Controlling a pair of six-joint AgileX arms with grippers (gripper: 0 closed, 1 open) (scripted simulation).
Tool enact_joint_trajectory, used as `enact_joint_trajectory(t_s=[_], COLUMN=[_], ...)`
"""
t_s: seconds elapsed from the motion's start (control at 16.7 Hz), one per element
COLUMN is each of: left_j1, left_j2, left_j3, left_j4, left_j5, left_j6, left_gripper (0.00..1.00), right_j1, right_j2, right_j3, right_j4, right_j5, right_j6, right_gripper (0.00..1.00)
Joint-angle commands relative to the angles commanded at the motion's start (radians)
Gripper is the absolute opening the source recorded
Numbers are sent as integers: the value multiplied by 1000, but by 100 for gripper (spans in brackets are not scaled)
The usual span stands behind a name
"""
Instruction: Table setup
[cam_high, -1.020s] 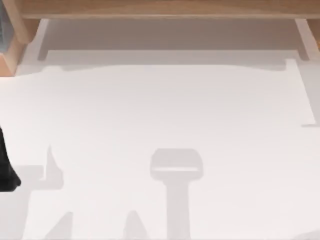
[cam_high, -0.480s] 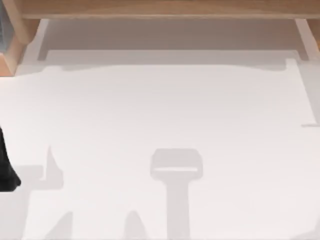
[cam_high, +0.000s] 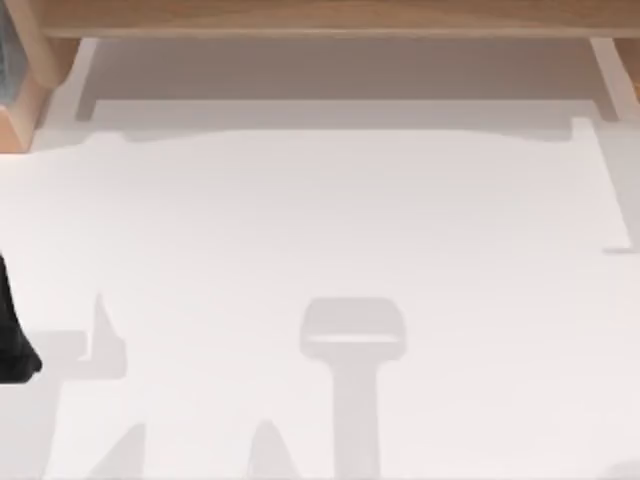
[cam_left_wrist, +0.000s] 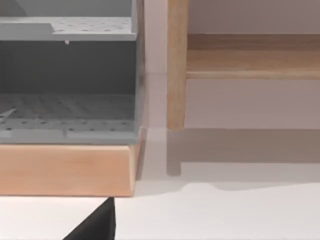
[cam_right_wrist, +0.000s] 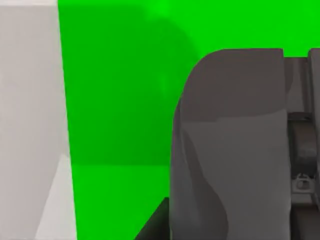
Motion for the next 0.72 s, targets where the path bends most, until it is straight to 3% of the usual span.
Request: enact_joint_trajectory(t_s=[0.24,0.72], left_j1=[0,0], left_j2=[0,0], left_j3=[0,0], left_j4=[0,0], left_j5=[0,0], left_j6=[0,0], left_gripper=[100,100], right_j1=[0,0], right_j2=[0,0], right_j3=[0,0], right_j4=[0,0], right_j5=[0,0], right_j6=[0,0], right_gripper=[0,60])
